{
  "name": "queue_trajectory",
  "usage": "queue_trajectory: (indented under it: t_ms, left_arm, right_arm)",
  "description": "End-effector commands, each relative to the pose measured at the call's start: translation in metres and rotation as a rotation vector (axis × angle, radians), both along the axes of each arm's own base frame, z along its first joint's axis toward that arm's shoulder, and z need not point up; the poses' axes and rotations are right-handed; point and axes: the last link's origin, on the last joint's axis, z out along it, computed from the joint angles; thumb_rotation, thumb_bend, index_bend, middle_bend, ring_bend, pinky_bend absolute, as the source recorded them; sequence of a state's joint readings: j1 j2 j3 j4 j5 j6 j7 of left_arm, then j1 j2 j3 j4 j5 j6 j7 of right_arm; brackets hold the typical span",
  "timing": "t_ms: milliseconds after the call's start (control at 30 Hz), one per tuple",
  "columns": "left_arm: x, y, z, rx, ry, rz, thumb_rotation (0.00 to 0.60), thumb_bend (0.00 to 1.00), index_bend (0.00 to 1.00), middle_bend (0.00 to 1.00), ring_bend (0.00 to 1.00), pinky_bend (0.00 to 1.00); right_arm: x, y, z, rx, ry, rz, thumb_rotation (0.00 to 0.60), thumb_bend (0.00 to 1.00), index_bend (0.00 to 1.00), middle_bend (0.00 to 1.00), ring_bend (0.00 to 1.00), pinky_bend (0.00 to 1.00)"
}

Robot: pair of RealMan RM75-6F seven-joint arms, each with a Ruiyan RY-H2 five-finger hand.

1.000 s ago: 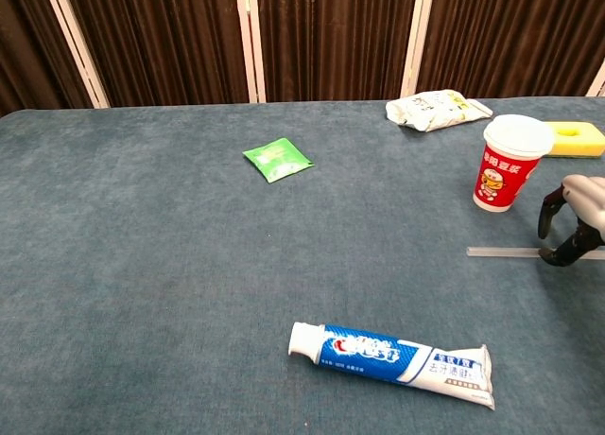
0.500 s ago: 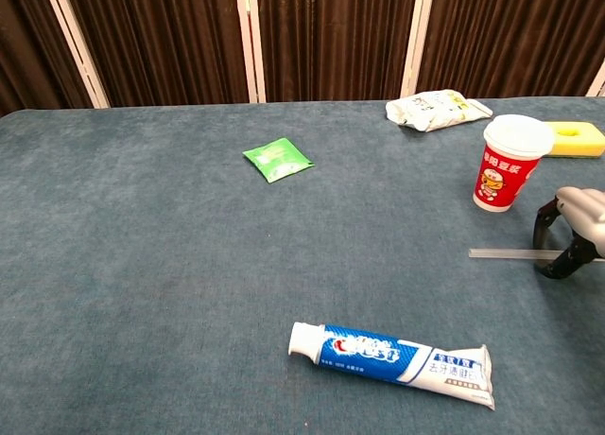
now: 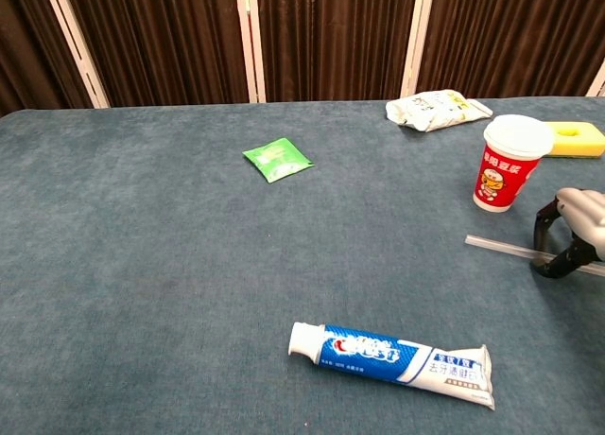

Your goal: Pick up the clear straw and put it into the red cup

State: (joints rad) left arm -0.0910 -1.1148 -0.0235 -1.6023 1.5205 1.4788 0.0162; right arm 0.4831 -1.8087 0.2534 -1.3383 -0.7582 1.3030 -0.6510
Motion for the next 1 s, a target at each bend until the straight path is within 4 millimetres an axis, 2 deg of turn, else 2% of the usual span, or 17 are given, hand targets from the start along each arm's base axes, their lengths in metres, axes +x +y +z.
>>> queue_trajectory:
  t_ms: [33, 133, 333, 600, 800, 1000]
  left_arm:
    - [0.0, 0.0, 0.0, 0.001, -0.001, 0.001, 0.6, 0.28, 0.09, 0.0, 0.0, 0.0]
    - [0.0, 0.0, 0.0, 0.0, 0.001, 0.003, 0.6, 0.28, 0.09, 0.0, 0.0, 0.0]
    - [-0.001, -0.001, 0.0, 0.001, 0.005, 0.009, 0.6, 0.28, 0.09, 0.0, 0.0, 0.0]
    - [-0.001, -0.001, 0.0, 0.006, 0.016, 0.012, 0.6, 0.28, 0.09, 0.0, 0.0, 0.0]
    - [-0.001, -0.001, 0.0, 0.01, 0.022, 0.016, 0.6, 0.28, 0.1, 0.0, 0.0, 0.0]
    - [-0.002, 0.0, 0.002, 0.029, 0.023, 0.017, 0.6, 0.28, 0.1, 0.0, 0.0, 0.0]
  right_arm:
    - [0.003, 0.002, 0.004, -0.005, -0.02, 0.008, 0.6, 0.39, 0.59, 0.29, 0.0, 0.0]
    - [0.007, 0.005, 0.009, -0.011, -0.045, 0.025, 0.6, 0.39, 0.59, 0.29, 0.0, 0.0]
    - [0.015, 0.017, 0.033, -0.039, -0.137, 0.063, 0.6, 0.39, 0.59, 0.29, 0.0, 0.0]
    - [0.032, 0.022, 0.078, -0.117, -0.253, 0.114, 0.6, 0.39, 0.59, 0.29, 0.0, 0.0]
    - [0.053, 0.009, 0.119, -0.209, -0.351, 0.155, 0.6, 0.39, 0.59, 0.3, 0.0, 0.0]
    - [0.076, -0.017, 0.164, -0.336, -0.436, 0.238, 0.6, 0.38, 0.59, 0.3, 0.0, 0.0]
